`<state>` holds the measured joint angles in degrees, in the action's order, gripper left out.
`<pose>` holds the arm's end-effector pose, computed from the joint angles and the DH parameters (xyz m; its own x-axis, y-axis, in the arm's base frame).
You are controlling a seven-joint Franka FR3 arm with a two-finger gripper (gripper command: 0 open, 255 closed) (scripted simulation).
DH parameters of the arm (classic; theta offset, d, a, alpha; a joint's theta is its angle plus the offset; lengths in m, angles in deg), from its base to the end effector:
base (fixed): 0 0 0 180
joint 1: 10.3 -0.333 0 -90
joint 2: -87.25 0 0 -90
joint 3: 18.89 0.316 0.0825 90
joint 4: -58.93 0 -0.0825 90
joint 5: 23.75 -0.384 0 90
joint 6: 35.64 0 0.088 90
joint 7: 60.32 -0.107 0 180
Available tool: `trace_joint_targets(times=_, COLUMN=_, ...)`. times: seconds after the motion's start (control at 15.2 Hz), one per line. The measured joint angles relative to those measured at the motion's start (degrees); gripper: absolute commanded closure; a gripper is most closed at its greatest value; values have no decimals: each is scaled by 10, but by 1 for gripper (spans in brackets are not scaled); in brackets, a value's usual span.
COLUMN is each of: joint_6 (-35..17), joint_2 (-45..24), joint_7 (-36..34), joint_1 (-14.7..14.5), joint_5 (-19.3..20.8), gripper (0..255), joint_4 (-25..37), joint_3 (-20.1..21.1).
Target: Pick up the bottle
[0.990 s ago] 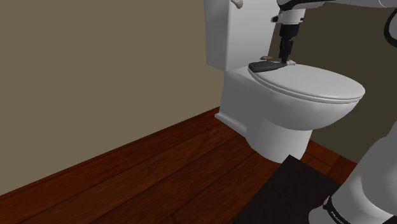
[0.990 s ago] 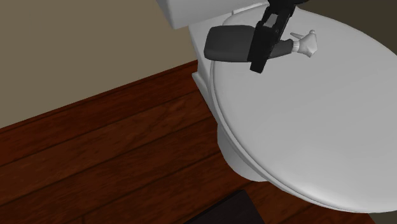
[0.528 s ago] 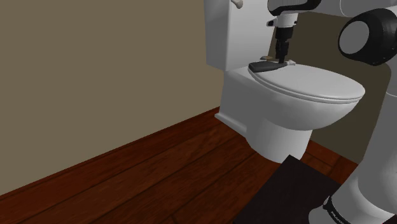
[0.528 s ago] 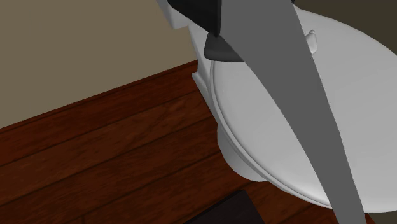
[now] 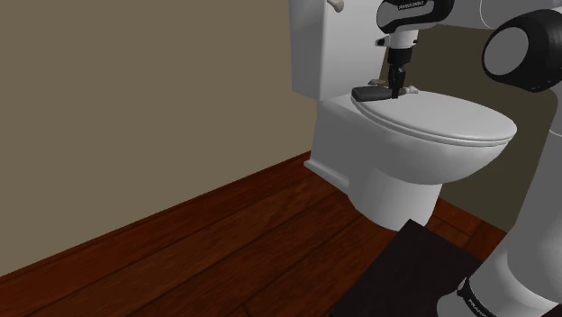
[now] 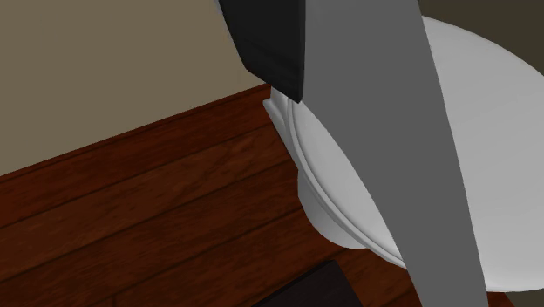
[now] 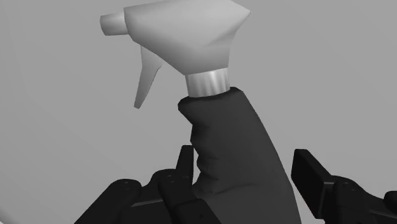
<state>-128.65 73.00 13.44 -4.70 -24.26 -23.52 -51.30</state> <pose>0.5141 -0.3504 0.5650 0.7987 0.5885 -0.1257 0.5941 -0.8043 0.0089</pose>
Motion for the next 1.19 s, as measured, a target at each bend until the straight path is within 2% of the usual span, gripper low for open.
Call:
trace_joint_targets(times=0.59, joint_6=4, joint_2=-1, joint_7=1, joint_1=1, joint_5=-1, gripper=255, joint_4=5, joint_3=0)
trace_joint_targets(times=1.19, joint_6=79, joint_2=-25, joint_7=13, joint_1=15, joint_5=-13, gripper=255, joint_4=102, joint_3=-2)
